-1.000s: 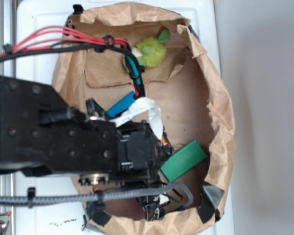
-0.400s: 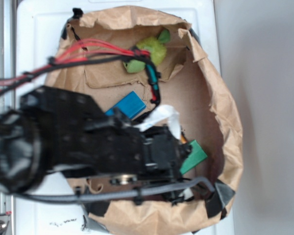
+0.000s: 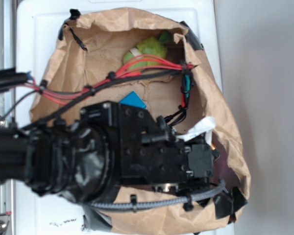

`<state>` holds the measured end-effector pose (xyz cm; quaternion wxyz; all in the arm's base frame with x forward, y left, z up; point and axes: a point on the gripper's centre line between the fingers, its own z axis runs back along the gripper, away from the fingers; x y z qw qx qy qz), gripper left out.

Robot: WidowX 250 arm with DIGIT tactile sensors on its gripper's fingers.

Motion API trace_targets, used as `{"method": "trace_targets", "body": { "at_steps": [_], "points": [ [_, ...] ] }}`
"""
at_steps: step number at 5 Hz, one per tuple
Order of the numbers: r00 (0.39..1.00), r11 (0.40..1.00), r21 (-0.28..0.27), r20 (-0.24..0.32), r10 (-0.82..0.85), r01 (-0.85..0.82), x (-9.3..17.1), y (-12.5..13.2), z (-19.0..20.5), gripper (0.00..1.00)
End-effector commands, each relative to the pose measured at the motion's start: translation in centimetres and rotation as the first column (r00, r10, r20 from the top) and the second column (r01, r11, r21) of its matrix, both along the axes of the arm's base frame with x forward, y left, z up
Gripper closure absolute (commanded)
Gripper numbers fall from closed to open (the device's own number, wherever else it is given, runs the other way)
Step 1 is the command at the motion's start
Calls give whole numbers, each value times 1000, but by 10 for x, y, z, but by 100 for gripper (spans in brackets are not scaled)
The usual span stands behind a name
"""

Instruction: Grab the green block.

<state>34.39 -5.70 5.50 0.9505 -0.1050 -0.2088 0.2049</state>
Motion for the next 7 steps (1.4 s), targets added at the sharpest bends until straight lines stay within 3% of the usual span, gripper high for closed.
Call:
{"method": "trace_targets", "body": {
  "at_steps": [1,3,4,6,7],
  "points": [
    [994,1000,29,107,2,-5,27,14,21,0],
    [994,996,94,109,-18,8,30,15,2,0],
    [992,993,110,116,-46,34,29,14,2,100],
    [962,974,103,164,-218,203,18,24,16,100],
    [947,960,82,159,-278,268,5,31,27,100]
  ]
}}
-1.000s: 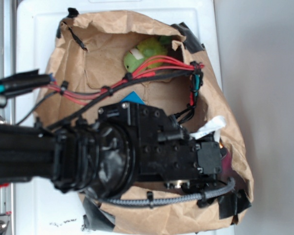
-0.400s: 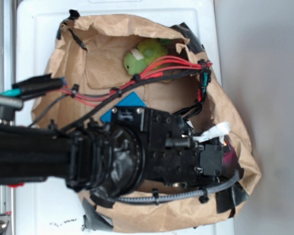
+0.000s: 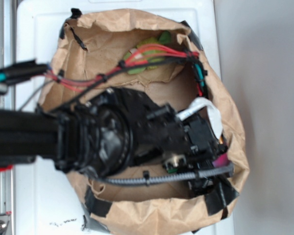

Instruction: Grab the green block.

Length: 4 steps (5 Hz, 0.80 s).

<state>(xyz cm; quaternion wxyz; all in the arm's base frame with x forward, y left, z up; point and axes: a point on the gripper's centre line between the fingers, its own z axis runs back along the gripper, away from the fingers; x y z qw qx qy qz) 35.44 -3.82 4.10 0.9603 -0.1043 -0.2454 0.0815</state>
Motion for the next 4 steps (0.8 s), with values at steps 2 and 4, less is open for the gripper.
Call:
{"method": "trace_targets", "body": {
  "at_steps": [2,4],
  "points": [
    [991,991,27,28,-134,133,-14,35,61,100],
    [978,971,113,-28,-207,209,-32,59,87,100]
  ]
}}
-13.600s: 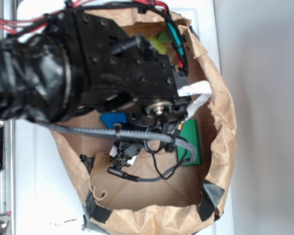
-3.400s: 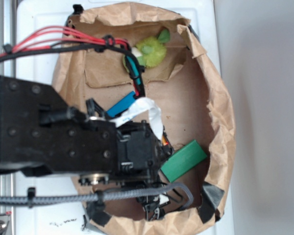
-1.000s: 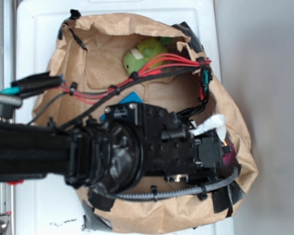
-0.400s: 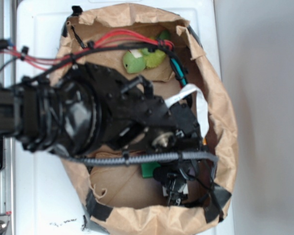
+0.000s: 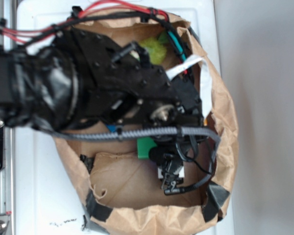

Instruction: Grab the green block.

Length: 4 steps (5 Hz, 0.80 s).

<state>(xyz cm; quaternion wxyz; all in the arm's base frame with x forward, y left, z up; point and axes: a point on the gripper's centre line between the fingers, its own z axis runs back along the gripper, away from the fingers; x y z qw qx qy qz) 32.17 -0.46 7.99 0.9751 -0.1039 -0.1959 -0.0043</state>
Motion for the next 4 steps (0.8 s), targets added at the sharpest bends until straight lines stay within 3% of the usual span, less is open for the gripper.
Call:
{"method": "trace_targets", "body": {
  "at_steps": [1,2,3,4],
  "points": [
    [995,992,99,52,-84,79,-12,29,67,100],
    [994,986,130,-23,-106,108,-16,33,79,100],
    [990,982,123,-10,-140,140,-23,35,89,100],
    [997,974,217,17,-75,70,-28,35,99,100]
  ]
}}
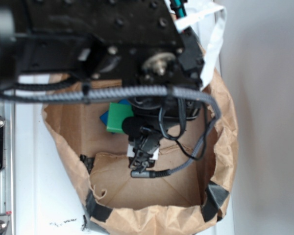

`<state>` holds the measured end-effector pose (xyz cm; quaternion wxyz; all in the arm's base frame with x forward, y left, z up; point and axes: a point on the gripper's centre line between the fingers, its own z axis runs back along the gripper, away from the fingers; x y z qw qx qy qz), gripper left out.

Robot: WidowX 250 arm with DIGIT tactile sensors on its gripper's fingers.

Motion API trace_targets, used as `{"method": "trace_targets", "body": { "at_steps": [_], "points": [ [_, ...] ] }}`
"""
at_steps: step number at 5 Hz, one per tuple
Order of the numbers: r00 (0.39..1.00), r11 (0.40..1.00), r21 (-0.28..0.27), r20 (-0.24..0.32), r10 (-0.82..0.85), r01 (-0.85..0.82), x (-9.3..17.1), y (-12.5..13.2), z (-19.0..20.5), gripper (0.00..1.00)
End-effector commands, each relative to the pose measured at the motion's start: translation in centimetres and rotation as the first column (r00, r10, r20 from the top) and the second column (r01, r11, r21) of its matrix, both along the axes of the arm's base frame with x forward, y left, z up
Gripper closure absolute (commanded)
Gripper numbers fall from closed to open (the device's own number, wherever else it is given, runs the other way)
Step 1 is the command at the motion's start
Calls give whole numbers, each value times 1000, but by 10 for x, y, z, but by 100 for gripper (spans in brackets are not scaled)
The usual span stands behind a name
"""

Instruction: Grab the green block.

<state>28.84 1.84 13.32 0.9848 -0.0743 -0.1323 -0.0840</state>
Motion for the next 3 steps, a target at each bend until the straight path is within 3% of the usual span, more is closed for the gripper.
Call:
{"method": "trace_targets", "body": {
  "at_steps": [1,2,3],
  "points": [
    [985,989,134,167,41,-64,-2,8,50,100],
    [975,975,194,211,69,-111,-5,6,47,100],
    [979,977,185,196,65,-102,-3,5,44,100]
  ]
}}
